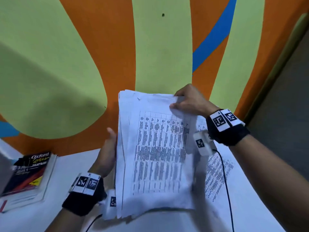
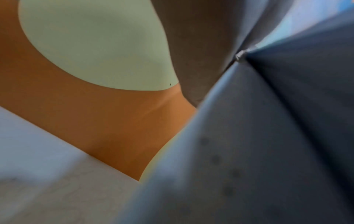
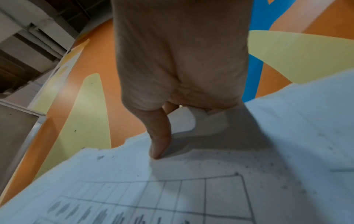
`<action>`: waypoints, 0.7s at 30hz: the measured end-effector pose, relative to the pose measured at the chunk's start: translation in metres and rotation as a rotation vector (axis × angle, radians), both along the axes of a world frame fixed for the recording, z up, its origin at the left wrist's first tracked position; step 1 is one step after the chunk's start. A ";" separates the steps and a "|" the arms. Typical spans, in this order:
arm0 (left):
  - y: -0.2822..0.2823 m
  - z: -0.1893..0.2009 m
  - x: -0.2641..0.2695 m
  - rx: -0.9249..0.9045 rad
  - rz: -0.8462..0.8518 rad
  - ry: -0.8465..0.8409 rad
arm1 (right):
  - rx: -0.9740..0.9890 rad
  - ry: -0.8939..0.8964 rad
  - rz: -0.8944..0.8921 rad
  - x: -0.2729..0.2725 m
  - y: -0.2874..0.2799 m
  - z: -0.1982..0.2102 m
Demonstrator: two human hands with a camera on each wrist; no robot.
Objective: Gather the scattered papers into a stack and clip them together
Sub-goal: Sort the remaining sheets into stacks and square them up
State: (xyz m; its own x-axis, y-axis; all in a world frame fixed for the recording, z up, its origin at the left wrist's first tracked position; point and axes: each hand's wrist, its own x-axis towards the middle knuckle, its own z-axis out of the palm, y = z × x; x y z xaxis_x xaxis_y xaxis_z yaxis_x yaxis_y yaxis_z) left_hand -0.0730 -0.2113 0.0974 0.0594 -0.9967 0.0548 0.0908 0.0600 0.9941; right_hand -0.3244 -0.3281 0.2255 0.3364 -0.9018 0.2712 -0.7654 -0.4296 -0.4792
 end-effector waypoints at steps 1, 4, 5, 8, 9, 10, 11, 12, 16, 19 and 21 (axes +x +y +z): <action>0.003 -0.001 -0.003 -0.049 -0.014 -0.030 | -0.006 -0.012 -0.002 0.000 0.001 0.001; 0.000 -0.009 -0.013 -0.096 0.113 -0.267 | 0.006 -0.040 0.041 0.005 0.005 0.000; -0.004 -0.014 -0.014 -0.094 0.177 -0.272 | 0.009 -0.060 0.066 0.008 0.005 -0.001; -0.013 -0.023 -0.010 -0.091 0.317 -0.225 | -0.145 -0.079 0.006 0.003 0.004 -0.009; -0.013 -0.023 -0.007 -0.079 0.342 -0.209 | -0.240 -0.128 -0.070 -0.006 0.005 -0.014; -0.012 -0.024 -0.002 -0.073 0.350 -0.193 | -0.301 -0.233 -0.149 -0.015 0.008 -0.023; -0.010 -0.024 0.002 -0.074 0.346 -0.175 | -0.296 -0.375 -0.218 -0.024 0.013 -0.034; -0.007 -0.023 0.005 -0.076 0.336 -0.162 | -0.202 -0.525 -0.255 -0.030 0.017 -0.054; 0.001 -0.020 0.009 -0.061 0.298 -0.161 | 0.350 -0.878 -0.063 -0.019 0.049 -0.118; 0.003 -0.014 -0.003 -0.062 0.240 -0.158 | 0.376 -0.947 -0.015 -0.006 0.056 -0.138; 0.004 -0.011 -0.013 -0.008 0.237 -0.179 | 0.305 -0.903 -0.013 0.001 0.056 -0.140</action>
State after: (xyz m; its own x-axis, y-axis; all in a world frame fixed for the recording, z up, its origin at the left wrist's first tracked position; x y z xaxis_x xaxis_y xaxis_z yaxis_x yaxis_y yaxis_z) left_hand -0.0864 -0.2073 0.0860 0.2790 -0.9557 0.0934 -0.1036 0.0667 0.9924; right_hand -0.3237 -0.2721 0.0855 0.1043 -0.9789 0.1759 -0.0548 -0.1823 -0.9817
